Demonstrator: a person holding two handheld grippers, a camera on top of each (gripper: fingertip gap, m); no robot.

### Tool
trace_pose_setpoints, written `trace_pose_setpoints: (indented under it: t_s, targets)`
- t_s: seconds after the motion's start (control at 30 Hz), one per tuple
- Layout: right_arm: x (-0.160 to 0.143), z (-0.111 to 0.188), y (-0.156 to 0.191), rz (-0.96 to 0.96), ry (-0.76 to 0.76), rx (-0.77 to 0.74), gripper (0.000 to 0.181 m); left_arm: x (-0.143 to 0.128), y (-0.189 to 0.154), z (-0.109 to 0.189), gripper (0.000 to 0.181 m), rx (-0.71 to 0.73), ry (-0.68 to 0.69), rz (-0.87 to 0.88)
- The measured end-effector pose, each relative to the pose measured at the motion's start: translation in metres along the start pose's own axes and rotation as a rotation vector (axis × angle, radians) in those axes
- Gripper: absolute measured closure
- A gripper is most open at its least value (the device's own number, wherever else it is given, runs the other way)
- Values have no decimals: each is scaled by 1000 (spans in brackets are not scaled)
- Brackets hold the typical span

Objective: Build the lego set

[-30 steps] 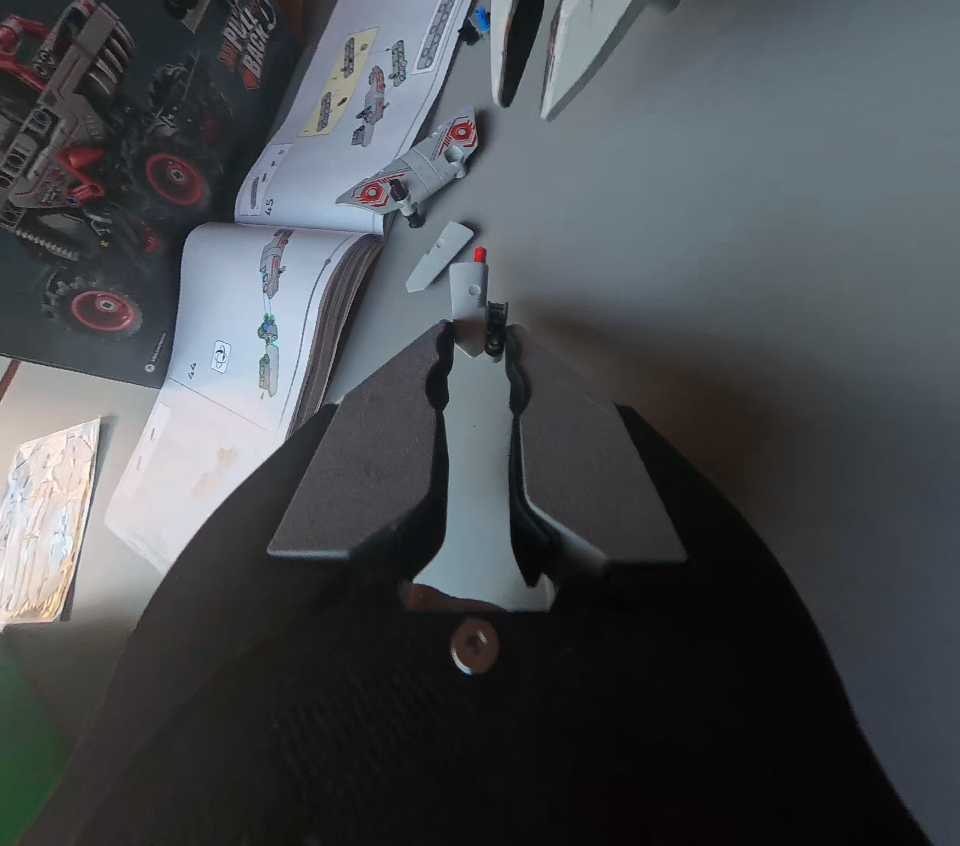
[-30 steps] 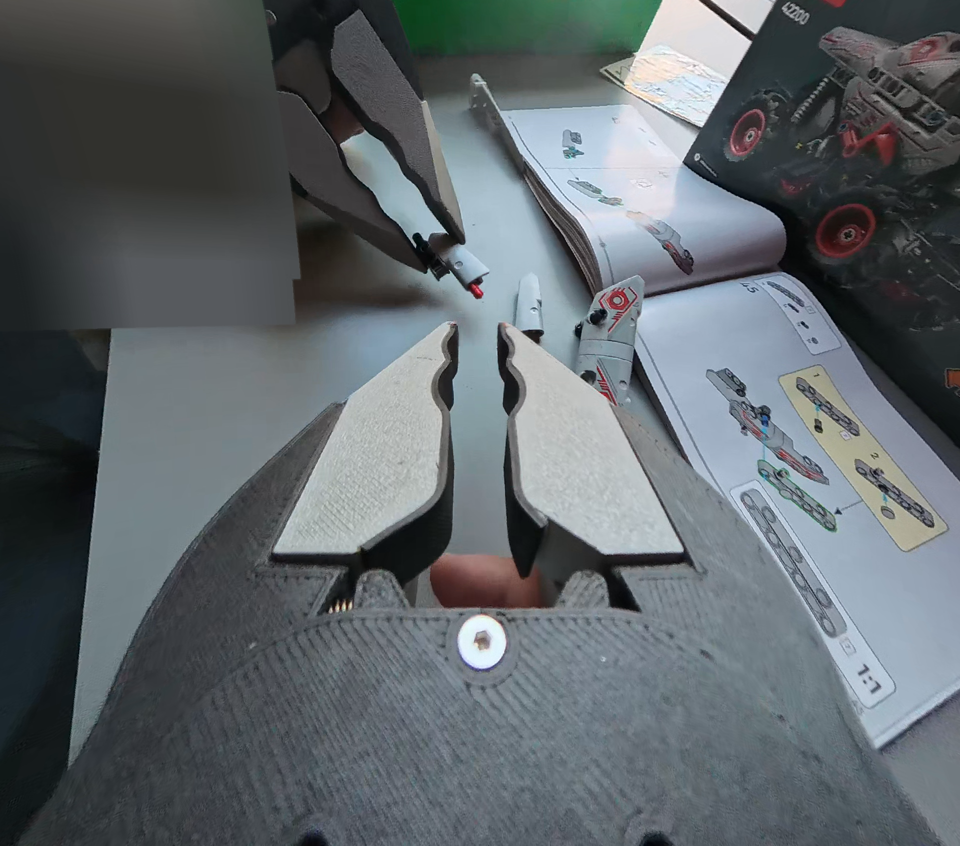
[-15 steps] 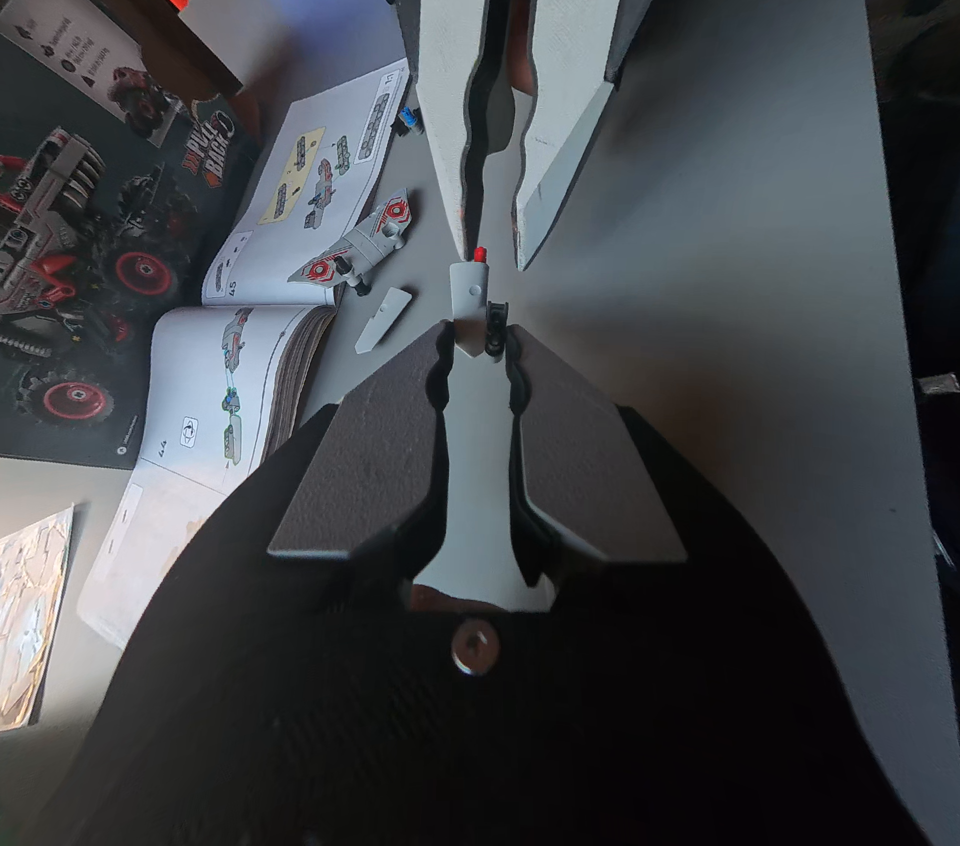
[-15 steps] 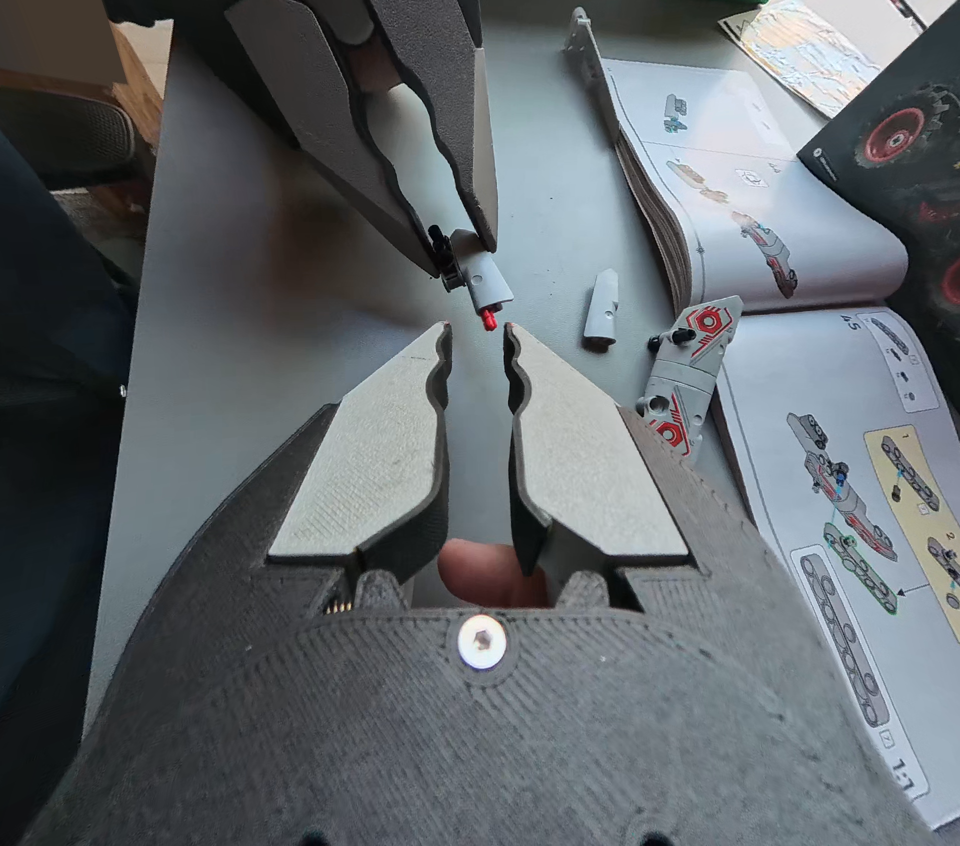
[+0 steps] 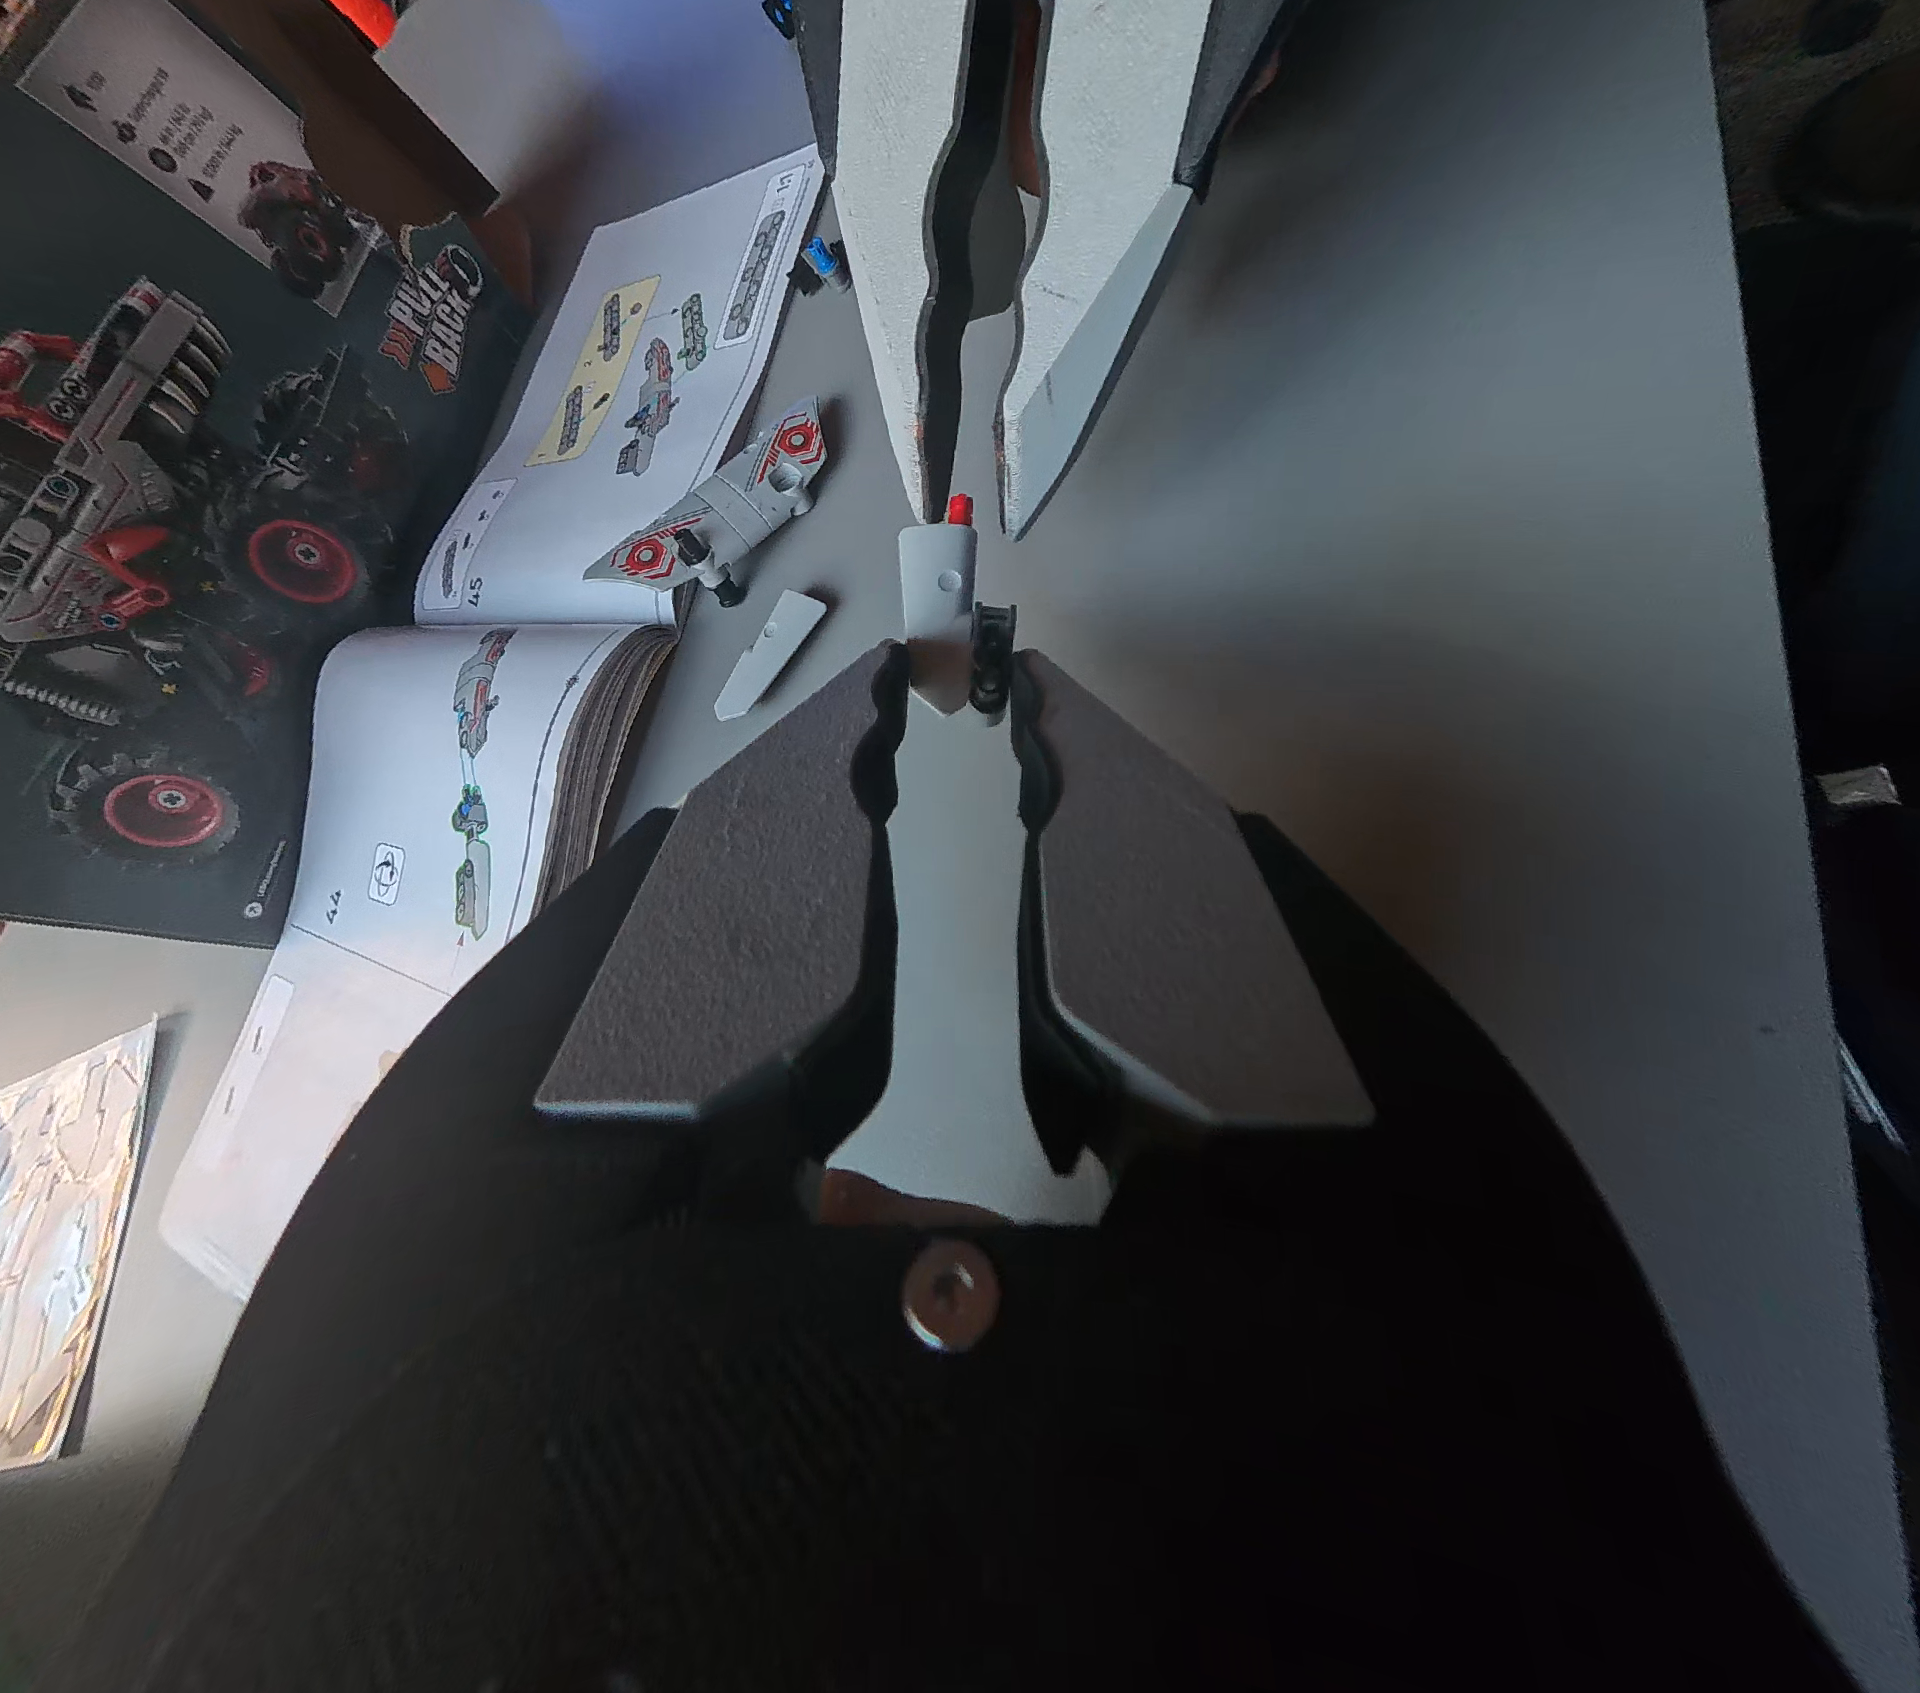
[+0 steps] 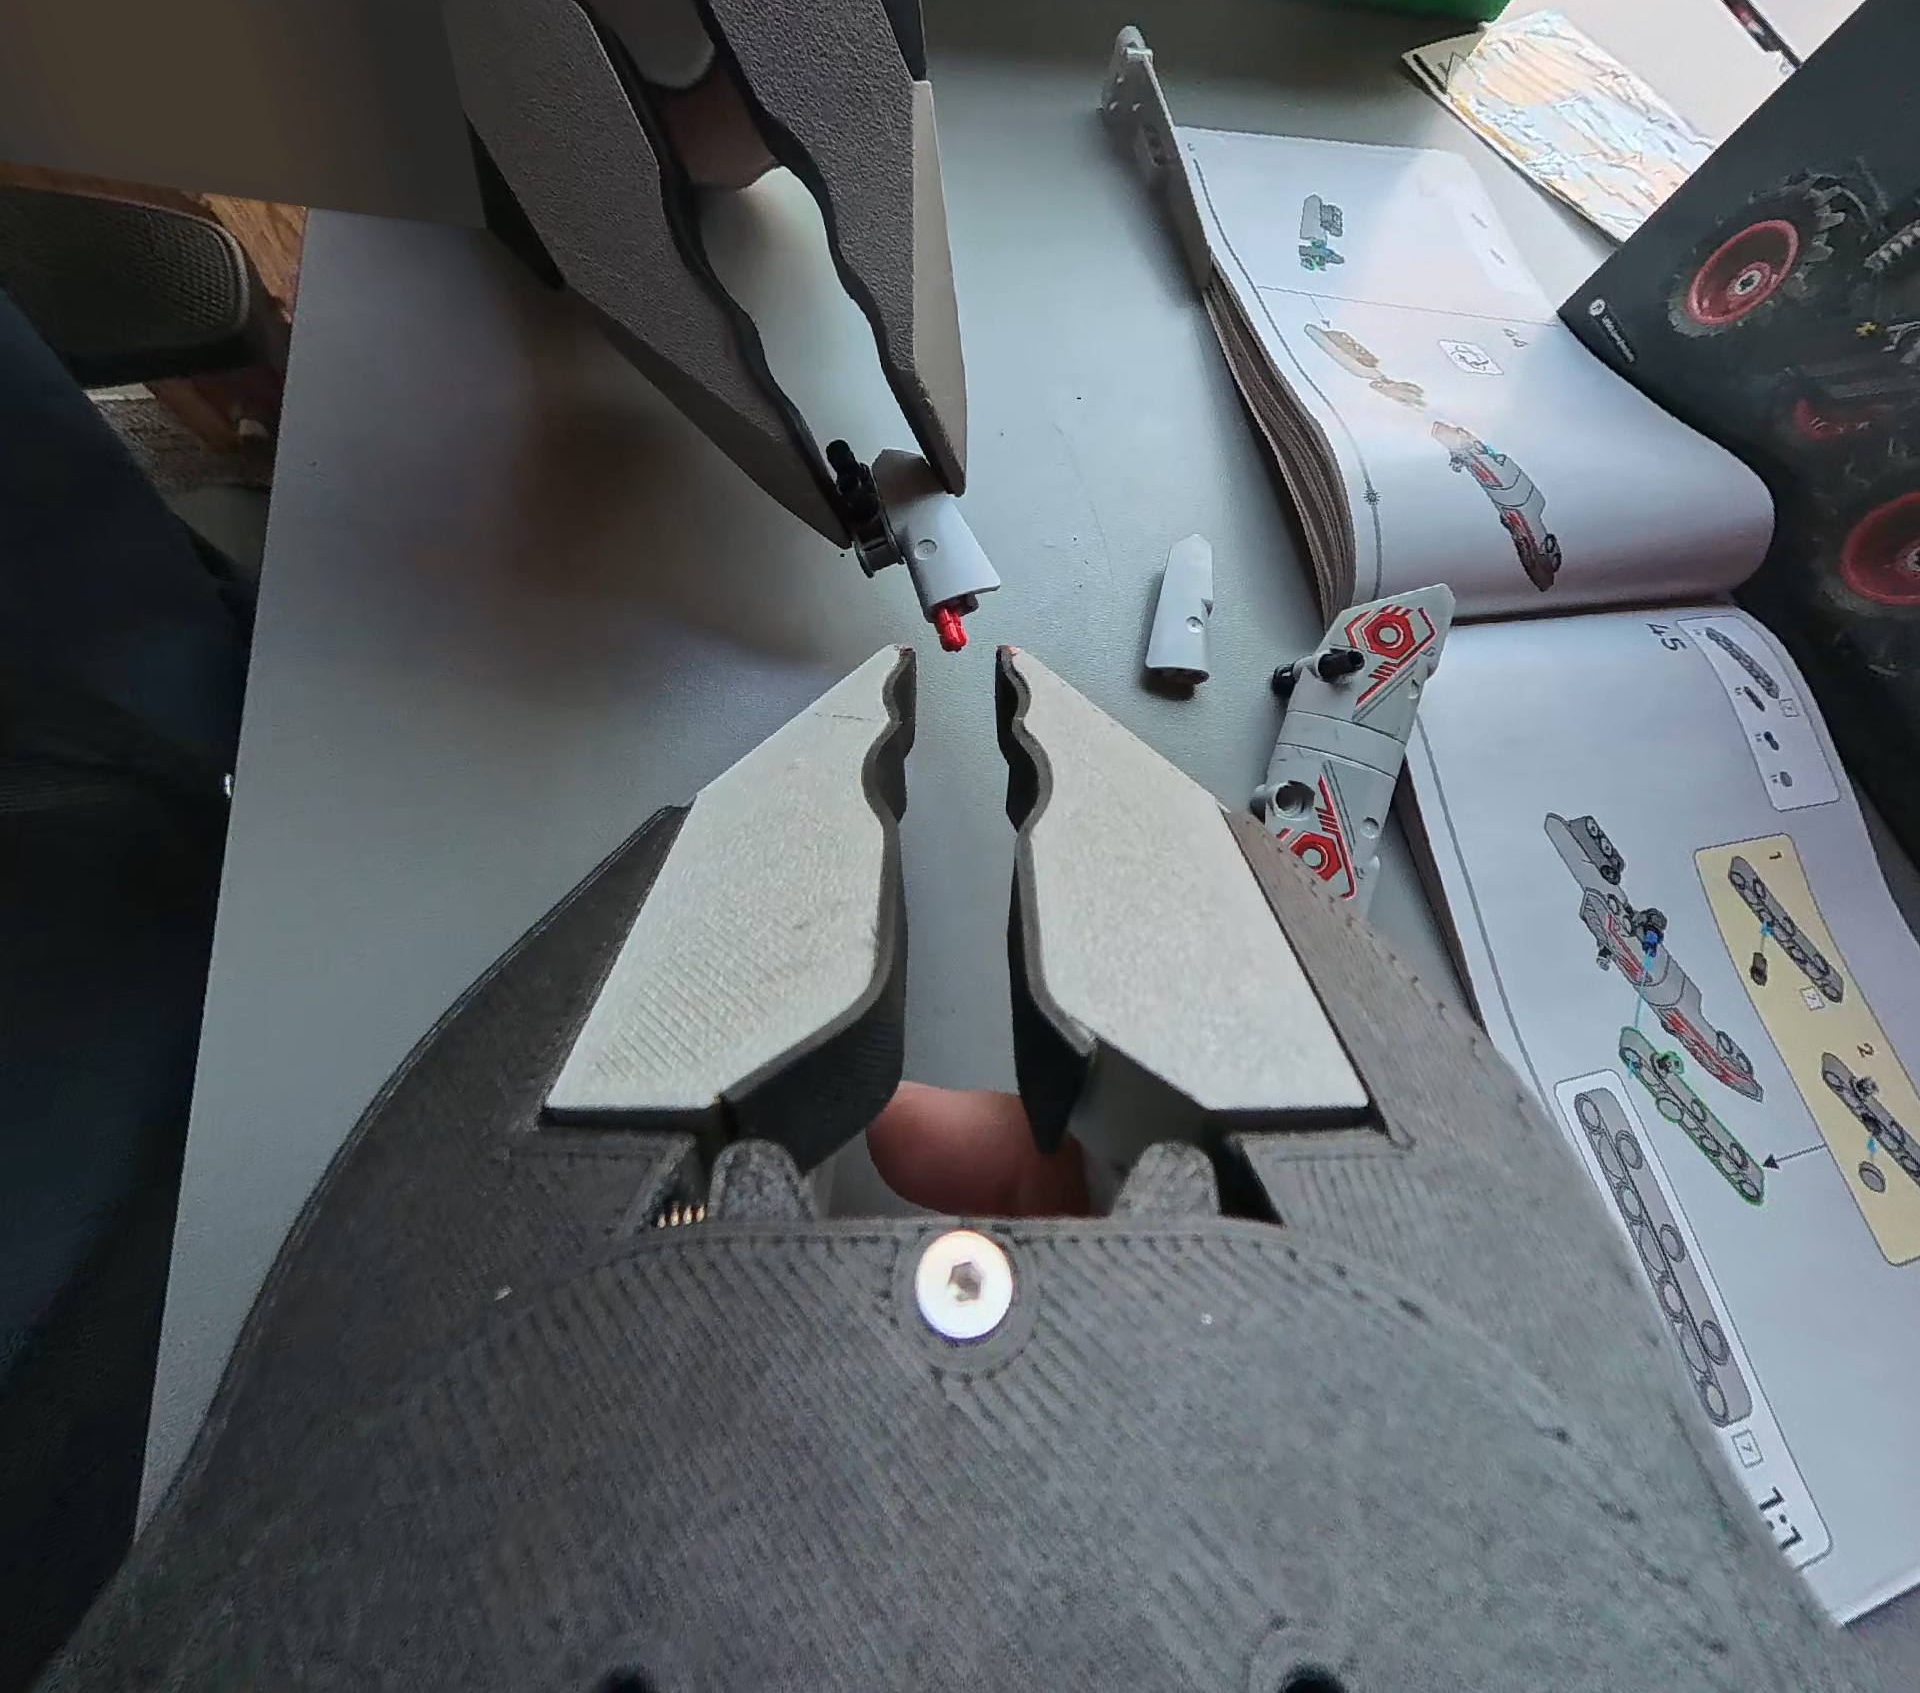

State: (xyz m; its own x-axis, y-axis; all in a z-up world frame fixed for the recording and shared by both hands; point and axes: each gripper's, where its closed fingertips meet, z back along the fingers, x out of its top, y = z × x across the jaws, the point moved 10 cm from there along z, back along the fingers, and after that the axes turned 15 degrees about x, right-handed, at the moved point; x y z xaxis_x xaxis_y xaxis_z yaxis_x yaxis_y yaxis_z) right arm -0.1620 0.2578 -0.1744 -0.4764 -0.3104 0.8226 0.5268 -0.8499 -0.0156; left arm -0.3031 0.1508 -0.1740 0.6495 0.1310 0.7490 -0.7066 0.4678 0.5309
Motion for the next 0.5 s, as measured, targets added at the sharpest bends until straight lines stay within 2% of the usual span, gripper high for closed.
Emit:
trace_pose_setpoints:
  t_s: [0.33, 0.5]
  targets:
    - [1, -1, 3, 32, -6, 3, 166, 1, 1, 1, 165, -6, -13, 16]
    - [5, 1, 6, 23, -70, 63, 165, 4, -3, 4, 165, -27, -47, -5]
